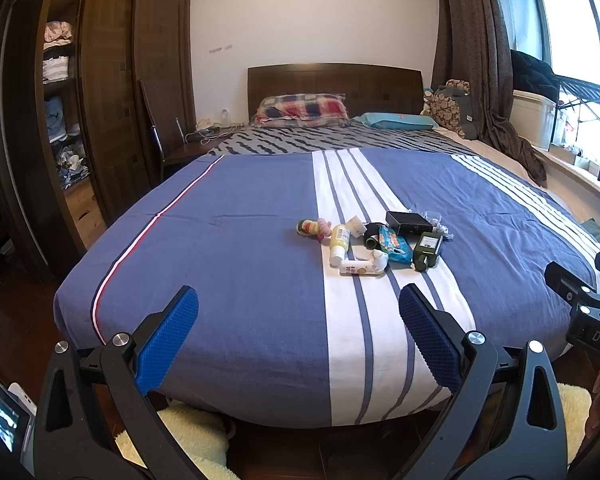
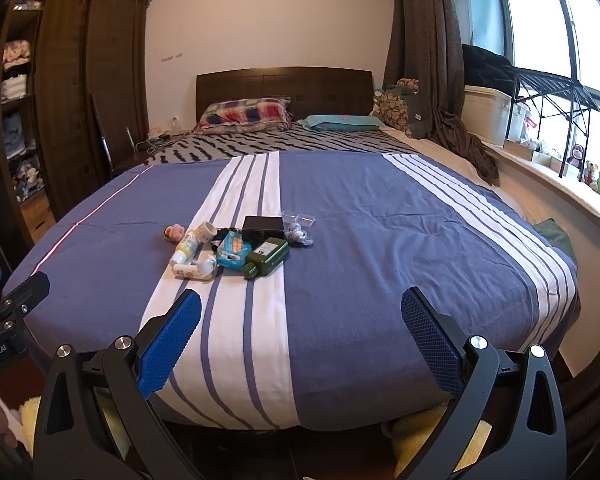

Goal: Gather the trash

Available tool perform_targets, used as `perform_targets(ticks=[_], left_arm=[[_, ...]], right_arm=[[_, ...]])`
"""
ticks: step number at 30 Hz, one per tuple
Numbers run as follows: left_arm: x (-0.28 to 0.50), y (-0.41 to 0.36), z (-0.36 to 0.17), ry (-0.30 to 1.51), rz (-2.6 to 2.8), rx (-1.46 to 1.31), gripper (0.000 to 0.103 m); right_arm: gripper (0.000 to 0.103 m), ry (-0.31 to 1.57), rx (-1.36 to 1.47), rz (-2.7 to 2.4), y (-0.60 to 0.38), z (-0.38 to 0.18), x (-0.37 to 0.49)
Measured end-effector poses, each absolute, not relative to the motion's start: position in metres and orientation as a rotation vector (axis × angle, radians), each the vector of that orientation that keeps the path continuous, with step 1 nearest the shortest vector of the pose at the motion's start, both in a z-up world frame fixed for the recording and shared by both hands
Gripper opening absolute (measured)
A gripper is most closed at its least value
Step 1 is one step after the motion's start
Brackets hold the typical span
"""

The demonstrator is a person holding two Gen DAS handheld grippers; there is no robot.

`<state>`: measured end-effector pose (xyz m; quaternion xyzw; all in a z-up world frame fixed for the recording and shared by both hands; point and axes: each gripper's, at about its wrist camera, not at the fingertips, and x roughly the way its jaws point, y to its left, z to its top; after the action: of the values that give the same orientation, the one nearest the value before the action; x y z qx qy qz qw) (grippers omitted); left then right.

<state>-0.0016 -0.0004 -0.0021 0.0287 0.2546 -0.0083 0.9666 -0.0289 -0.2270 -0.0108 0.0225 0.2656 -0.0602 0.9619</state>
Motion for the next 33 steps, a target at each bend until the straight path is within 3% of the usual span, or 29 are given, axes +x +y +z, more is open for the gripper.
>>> perform_targets(ticks=[33], left_arm=[[-0.005, -0.001, 0.011, 0.506, -0.011, 0.061, 0.095]], right_arm=[[0.1, 0.525, 0.041, -0.106, -0.222, -0.006, -0.031]])
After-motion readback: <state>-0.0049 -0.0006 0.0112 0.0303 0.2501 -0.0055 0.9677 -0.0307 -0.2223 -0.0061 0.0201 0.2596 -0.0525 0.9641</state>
